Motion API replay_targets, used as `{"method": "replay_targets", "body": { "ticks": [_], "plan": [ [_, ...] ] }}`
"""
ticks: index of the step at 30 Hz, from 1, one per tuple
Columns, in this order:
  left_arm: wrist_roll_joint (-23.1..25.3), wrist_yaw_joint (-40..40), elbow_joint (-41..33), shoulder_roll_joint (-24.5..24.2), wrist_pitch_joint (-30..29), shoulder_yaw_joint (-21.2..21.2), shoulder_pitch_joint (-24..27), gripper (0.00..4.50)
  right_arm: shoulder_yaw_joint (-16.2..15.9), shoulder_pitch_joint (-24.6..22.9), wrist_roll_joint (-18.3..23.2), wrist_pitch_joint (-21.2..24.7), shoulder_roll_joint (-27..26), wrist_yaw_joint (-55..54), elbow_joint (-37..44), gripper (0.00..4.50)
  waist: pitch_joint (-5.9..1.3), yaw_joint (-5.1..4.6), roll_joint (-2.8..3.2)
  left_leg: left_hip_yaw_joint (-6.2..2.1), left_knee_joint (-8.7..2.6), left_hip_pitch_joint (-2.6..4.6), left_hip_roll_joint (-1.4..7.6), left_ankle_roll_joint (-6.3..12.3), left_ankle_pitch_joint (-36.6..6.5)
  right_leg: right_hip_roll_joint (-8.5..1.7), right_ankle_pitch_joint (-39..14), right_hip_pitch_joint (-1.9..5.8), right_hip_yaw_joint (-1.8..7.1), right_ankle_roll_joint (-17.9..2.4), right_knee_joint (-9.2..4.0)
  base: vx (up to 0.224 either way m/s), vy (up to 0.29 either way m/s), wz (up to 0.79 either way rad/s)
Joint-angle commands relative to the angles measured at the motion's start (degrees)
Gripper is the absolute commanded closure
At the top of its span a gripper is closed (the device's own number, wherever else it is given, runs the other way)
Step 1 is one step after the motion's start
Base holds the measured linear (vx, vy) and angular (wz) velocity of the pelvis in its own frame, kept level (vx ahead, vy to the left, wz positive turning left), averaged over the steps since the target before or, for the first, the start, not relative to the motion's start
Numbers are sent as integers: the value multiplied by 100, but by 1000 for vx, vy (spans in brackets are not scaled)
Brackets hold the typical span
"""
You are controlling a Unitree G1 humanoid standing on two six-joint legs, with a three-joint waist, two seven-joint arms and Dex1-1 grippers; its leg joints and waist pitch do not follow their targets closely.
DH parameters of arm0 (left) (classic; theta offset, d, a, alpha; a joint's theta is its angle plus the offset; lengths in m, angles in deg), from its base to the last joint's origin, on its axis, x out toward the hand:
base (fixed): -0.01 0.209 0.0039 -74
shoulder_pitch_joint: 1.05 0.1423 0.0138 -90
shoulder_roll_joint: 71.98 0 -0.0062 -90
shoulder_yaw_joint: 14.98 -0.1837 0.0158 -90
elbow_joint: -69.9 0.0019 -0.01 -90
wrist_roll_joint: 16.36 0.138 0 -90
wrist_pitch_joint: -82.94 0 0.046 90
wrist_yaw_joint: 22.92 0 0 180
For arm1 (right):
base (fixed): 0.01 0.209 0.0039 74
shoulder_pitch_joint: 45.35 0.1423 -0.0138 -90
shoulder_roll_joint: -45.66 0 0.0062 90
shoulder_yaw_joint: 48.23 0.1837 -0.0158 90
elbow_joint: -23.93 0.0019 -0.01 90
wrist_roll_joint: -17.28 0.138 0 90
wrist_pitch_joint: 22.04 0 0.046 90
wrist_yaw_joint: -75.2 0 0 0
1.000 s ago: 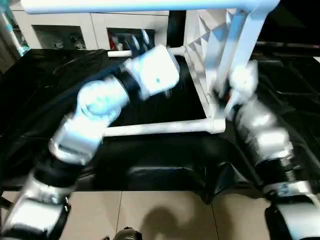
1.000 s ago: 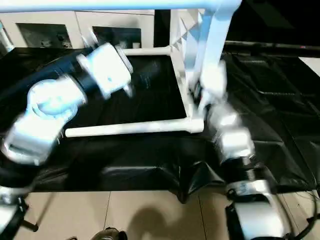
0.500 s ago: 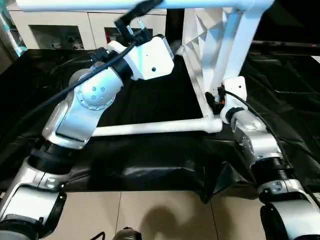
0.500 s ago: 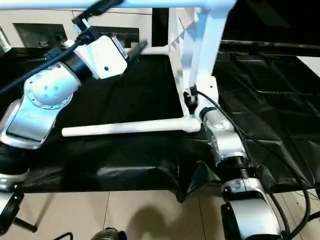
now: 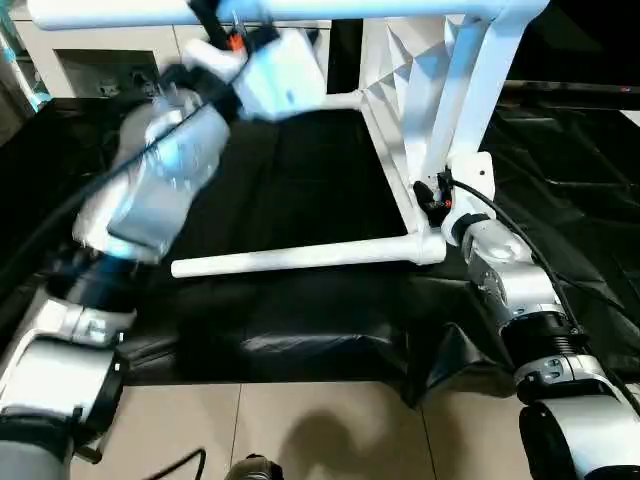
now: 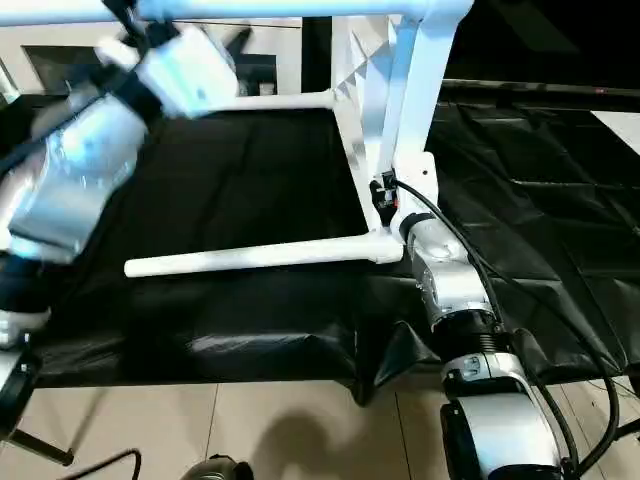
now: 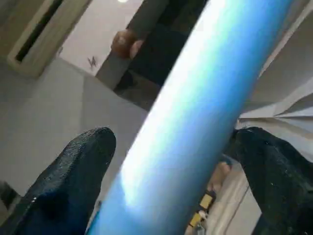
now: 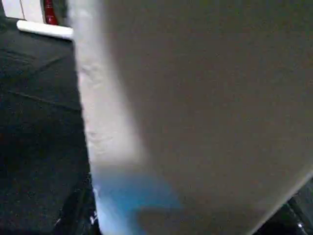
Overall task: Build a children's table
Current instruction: Flip table
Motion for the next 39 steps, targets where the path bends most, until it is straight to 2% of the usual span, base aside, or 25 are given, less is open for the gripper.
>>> {"method": "replay_targets", "body": {
  "ticks": [1,5,9,11,12,13,14,15,17,19,21,22,25,26,27,29,31,32,34,35,36,39],
  "plan": [
    [-177,-51,39,60,-122,177,-14,34,-7,177,-78,-159,2,63,63,255,-444,-13,34,-243,-396,301,357,-388,-1178,-440,392,135,243,-1164,-344,0,0,0],
    [-396,-63,50,149,-129,328,-34,72,0,236,-115,-215,81,86,62,256,-442,-6,25,-242,-395,294,355,-348,-1170,-445,369,141,245,-1177,-346,0,0,0],
    [-1010,64,-136,464,-329,642,55,93,56,312,-123,-221,226,110,151,256,-437,12,19,-230,-380,291,356,-289,-1084,-458,355,147,252,-1219,-349,0,0,0],
    [-1417,62,-208,685,-608,951,77,100,86,438,-164,-219,433,178,236,256,-444,24,13,-223,-361,279,346,-192,-949,-454,425,153,249,-1241,-341,0,0,0],
    [-1466,55,-213,710,-641,992,75,100,89,455,-168,-219,460,189,247,256,-447,28,3,-213,-347,281,340,-148,-893,-448,460,155,250,-1257,-339,0,0,0],
    [-1652,36,-215,762,-771,1149,25,100,122,548,-144,-177,585,292,321,256,-467,55,-11,-202,-301,247,322,61,-616,-457,635,178,247,-1310,-310,0,0,0],
    [-1801,10,-209,805,-866,1278,-26,101,134,621,-121,-138,682,404,381,256,-477,63,-2,-192,-281,234,310,142,-506,-452,729,181,244,-1336,-291,0,0,0],
    [-1961,-27,-204,853,-964,1423,-89,102,117,700,-116,-93,812,571,452,256,-478,76,-18,-177,-244,200,281,341,-327,-438,842,181,241,-1362,-284,0,0,0],
    [-2276,-76,-179,980,-1179,1711,-211,102,44,868,-155,21,1094,891,536,256,-493,127,-4,-169,-197,168,263,569,-92,-435,947,175,237,-1357,-263,0,0,0],
    [-2576,-166,-153,1154,-1382,2007,-307,103,27,1075,-162,79,1370,1172,570,256,-474,169,14,-160,-183,170,274,677,-169,-417,728,134,226,-1409,-277,0,0,0],
    [-2688,-192,-138,1223,-1457,2121,-347,103,24,1220,-173,72,1526,1320,559,256,-464,196,24,-167,-183,190,293,645,-348,-421,381,117,222,-1410,-310,0,0,0],
    [-2885,-280,-158,1364,-1601,2345,-397,103,-16,1550,-258,24,1848,1597,507,256,-448,192,30,-170,-195,189,302,624,-440,-421,232,107,221,-1403,-331,0,0,0],
    [-3093,-378,-222,1515,-1791,2576,-420,105,-35,1989,-336,-90,2142,1848,288,256,-412,182,27,-186,-222,231,332,405,-931,-425,-424,78,217,-1368,-396,0,0,0],
    [-3123,-391,-226,1529,-1810,2600,-422,105,-37,2077,-345,-118,2180,1885,225,256,-402,178,29,-190,-231,229,330,376,-1006,-425,-517,70,220,-1343,-408,0,0,0],
    [-3201,-464,-240,1586,-1910,2698,-420,106,-34,2340,-355,-193,2278,1985,50,256,-389,150,7,-207,-254,221,341,272,-1166,-435,-706,64,217,-1299,-409,0,0,0],
    [-3246,-526,-252,1634,-2002,2781,-418,108,-30,2521,-348,-236,2335,2050,-63,256,-376,108,17,-229,-283,221,347,99,-1450,-435,-885,58,211,-1248,-428,-26,14,0],
    [-3367,-669,-282,1781,-2160,2984,-358,110,-86,2754,-392,-363,2376,2155,-254,256,-354,71,-37,-232,-313,233,352,-16,-1693,-456,-984,43,224,-1173,-448,0,0,0],
    [-3374,-697,-298,1806,-2192,3005,-323,110,-95,2809,-400,-410,2373,2181,-308,256,-365,67,-29,-247,-306,231,348,-36,-1686,-461,-948,46,218,-1180,-436,0,0,0],
    [-3353,-750,-381,1857,-2281,3007,-207,110,-92,2953,-391,-560,2337,2290,-460,256,-363,47,-54,-232,-297,220,343,14,-1599,-459,-768,44,222,-1203,-436,0,0,0],
    [-3337,-759,-431,1869,-2312,2986,-163,111,-74,3000,-368,-617,2310,2359,-514,221,-360,37,-85,-231,-289,195,345,71,-1523,-475,-704,60,224,-1226,-417,0,0,0],
    [-3320,-765,-472,1874,-2341,2970,-131,111,-31,3033,-305,-693,2262,2401,-532,201,-364,35,-78,-229,-282,192,346,96,-1485,-482,-678,61,223,-1244,-417,0,0,0],
    [-3302,-801,-548,1851,-2397,2931,-72,111,90,3131,-173,-909,2137,2420,-611,176,-380,27,-122,-205,-227,153,328,367,-1070,-466,-226,72,220,-1328,-366,0,0,0]
  ]
}}
